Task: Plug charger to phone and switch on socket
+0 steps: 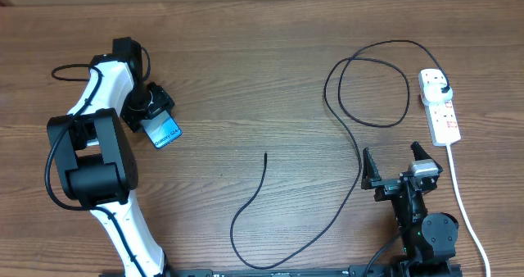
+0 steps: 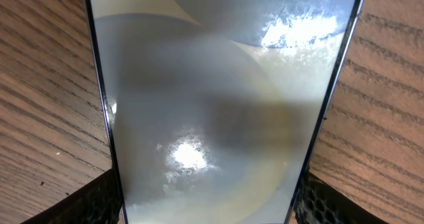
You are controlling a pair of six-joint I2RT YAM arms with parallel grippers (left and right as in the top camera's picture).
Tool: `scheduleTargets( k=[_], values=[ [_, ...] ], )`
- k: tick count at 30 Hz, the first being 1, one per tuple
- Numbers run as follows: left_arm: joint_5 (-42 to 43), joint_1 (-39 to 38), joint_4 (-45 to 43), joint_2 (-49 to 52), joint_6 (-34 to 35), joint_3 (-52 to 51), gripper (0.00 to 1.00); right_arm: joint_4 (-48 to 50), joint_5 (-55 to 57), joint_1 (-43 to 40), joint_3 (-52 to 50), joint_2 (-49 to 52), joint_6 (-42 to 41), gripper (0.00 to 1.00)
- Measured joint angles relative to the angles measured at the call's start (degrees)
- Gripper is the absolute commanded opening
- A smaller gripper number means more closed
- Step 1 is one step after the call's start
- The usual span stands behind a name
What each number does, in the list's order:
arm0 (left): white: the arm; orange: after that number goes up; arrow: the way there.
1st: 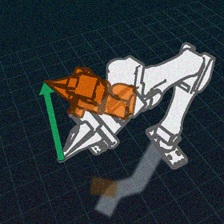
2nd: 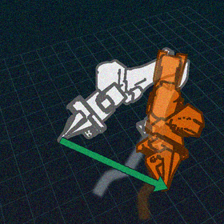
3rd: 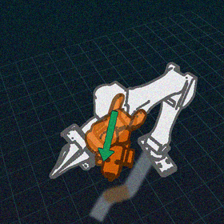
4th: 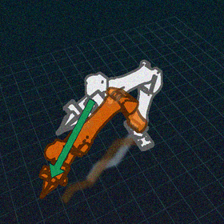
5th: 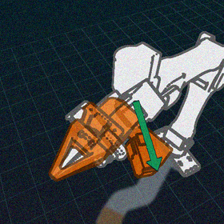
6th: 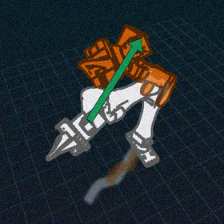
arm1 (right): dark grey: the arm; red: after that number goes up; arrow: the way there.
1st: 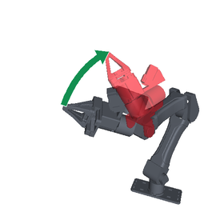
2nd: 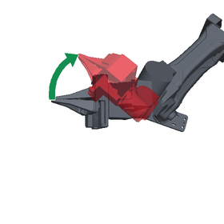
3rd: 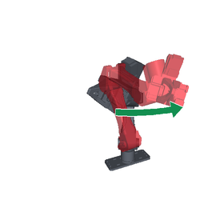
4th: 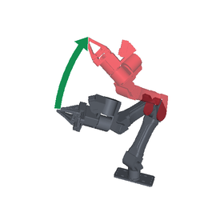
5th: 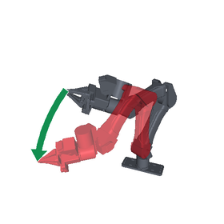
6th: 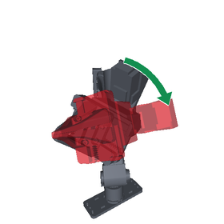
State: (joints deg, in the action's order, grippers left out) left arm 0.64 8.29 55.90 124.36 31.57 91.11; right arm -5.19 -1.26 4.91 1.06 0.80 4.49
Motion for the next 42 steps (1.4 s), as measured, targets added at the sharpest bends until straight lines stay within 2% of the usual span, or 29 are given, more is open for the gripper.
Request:
scheduleTargets(
  k=[8, 18, 23, 27, 35, 42],
  values=[
    [0.2, 0.0, 3.1, 0.0, 0.0, 1.6, 0.04, 0.1, 0.0, 0.0, 0.0, 0.0, 0.0, 1.0],
    [0.3, 0.0, 9.1, 0.0, 0.0, 9.3, 0.04, 0.0, 0.0, 0.0, 0.0, 0.0, 0.0, 1.0],
    [3.0, 0.0, 11.4, -0.1, 0.0, 12.3, 0.04, 0.0, 0.0, 0.0, 0.0, 0.0, 0.0, 1.0],
    [10.0, 0.0, 11.6, -0.1, 0.0, 13.9, 0.04, 0.1, 0.0, 0.0, 0.0, 0.0, 0.0, 1.0],
    [32.7, 0.0, 12.2, -0.2, 0.0, 14.1, 0.04, 0.0, 0.0, 0.0, 0.0, 0.0, 0.0, 1.0],
    [48.3, -0.1, 14.0, -0.2, 0.0, 14.1, 0.04, 0.0, 0.0, 0.0, 0.0, 0.0, 0.0, 1.0]
  ],
)
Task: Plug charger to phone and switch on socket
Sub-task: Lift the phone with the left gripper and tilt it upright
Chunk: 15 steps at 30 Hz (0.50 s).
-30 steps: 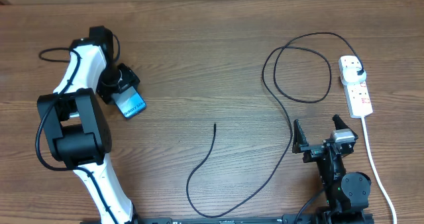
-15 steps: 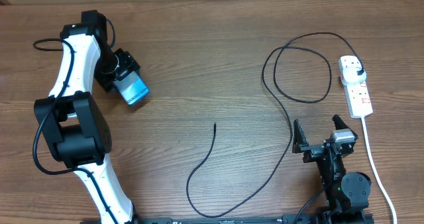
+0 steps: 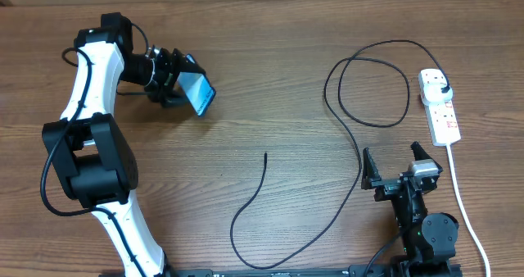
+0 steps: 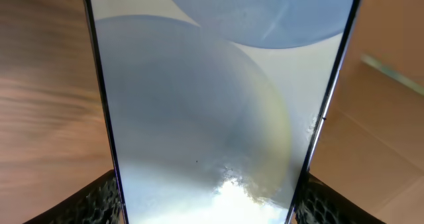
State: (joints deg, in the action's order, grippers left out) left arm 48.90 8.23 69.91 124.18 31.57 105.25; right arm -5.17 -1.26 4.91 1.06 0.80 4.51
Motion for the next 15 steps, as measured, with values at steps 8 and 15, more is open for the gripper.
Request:
scheduleTargets(
  k=[8, 15],
  values=[
    [16.3, 0.0, 4.7, 0.0, 0.1, 0.0, 0.04, 0.0, 0.0, 0.0, 0.0, 0.0, 0.0, 1.0],
    [22.3, 0.0, 11.8, 0.0, 2.1, 0.0, 0.04, 0.0, 0.0, 0.0, 0.0, 0.0, 0.0, 1.0]
  ],
)
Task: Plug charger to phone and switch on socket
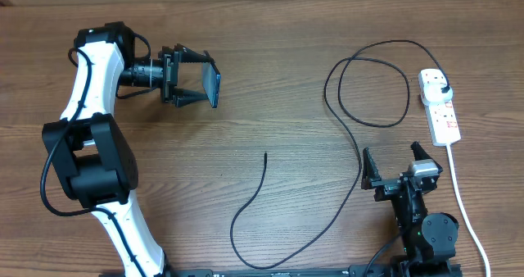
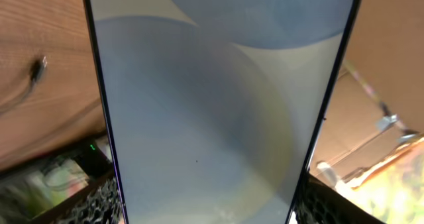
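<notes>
My left gripper (image 1: pixel 196 79) is shut on the phone (image 1: pixel 212 84), held edge-on above the table at the upper left, pointing right. In the left wrist view the phone's screen (image 2: pixel 218 111) fills the frame between the black finger pads (image 2: pixel 99 201). The black charger cable (image 1: pixel 344 121) loops from the white power strip (image 1: pixel 442 113) at the right; its free end (image 1: pixel 265 156) lies mid-table. My right gripper (image 1: pixel 395 166) stands open near the front right, holding nothing.
A plug sits in the power strip's far socket (image 1: pixel 436 83). The strip's white lead (image 1: pixel 467 207) runs down the right side toward the front edge. The right arm's base (image 1: pixel 426 228) is at the front right, and the left arm (image 1: pixel 90 146) spans the left side.
The left wrist has turned the phone further, from tilted with its screen showing overhead to edge-on, and carried it slightly right. The right arm and the cable have not moved.
The left gripper first held the phone low over the table at the left, screen up. Then it had lifted the phone higher and farther back, tilted. Now the phone stands on edge, pointing right. The right gripper stayed open throughout.
</notes>
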You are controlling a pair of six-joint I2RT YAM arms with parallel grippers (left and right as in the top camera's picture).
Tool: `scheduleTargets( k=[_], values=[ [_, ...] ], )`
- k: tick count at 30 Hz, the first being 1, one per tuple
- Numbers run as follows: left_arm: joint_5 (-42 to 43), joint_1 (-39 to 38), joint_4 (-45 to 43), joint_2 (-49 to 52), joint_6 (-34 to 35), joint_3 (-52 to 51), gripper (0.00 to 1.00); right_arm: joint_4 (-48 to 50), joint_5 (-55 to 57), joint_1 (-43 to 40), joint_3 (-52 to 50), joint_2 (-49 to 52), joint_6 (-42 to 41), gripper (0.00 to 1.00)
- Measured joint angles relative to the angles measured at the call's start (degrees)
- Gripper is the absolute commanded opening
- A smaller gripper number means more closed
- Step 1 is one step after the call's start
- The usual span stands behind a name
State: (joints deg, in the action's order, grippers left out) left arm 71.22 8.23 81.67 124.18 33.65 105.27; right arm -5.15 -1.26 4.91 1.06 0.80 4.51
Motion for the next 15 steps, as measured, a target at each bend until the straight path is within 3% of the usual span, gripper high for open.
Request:
scheduleTargets(
  k=[5, 15],
  values=[
    [1.2, 0.0, 5.1, 0.0, 1.9, 0.0, 0.04, 0.0, 0.0, 0.0, 0.0, 0.0, 0.0, 1.0],
    [1.5, 0.0, 6.3, 0.0, 2.5, 0.0, 0.04, 0.0, 0.0, 0.0, 0.0, 0.0, 0.0, 1.0]
  ],
)
